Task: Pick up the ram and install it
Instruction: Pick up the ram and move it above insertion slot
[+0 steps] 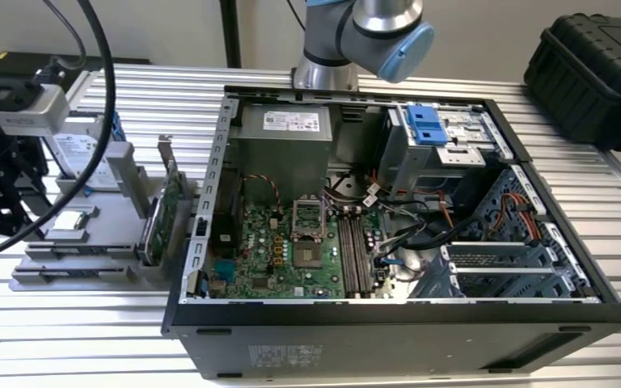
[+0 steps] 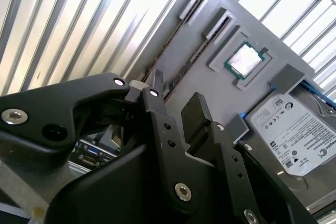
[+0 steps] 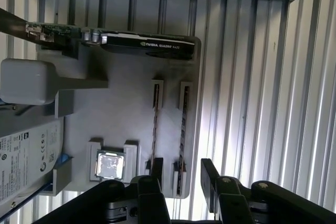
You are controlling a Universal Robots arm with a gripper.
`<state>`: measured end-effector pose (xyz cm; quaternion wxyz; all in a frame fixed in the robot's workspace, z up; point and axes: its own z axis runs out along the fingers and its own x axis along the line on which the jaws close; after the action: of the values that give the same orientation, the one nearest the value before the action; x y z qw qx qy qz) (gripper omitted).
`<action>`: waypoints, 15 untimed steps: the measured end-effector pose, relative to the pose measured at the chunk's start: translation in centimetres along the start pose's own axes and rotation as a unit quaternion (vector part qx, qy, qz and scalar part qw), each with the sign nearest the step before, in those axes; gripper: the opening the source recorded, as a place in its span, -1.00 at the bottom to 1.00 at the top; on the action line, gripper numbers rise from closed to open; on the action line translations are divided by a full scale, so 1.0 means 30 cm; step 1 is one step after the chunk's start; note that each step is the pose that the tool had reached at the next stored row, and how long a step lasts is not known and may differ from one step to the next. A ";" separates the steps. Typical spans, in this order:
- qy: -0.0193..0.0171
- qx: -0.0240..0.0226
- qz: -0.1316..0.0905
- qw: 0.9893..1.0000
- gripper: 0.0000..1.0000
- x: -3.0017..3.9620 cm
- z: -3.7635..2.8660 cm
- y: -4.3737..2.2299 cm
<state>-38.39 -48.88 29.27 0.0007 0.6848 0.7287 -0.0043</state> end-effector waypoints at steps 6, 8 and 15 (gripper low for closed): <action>0.000 0.000 0.000 1.000 1.00 0.000 0.011 0.001; 0.000 0.000 0.000 1.000 1.00 0.000 0.015 0.001; 0.000 0.000 0.000 1.000 1.00 0.000 0.028 0.000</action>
<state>-38.39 -48.88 28.42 0.0011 0.6848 0.7288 -0.0040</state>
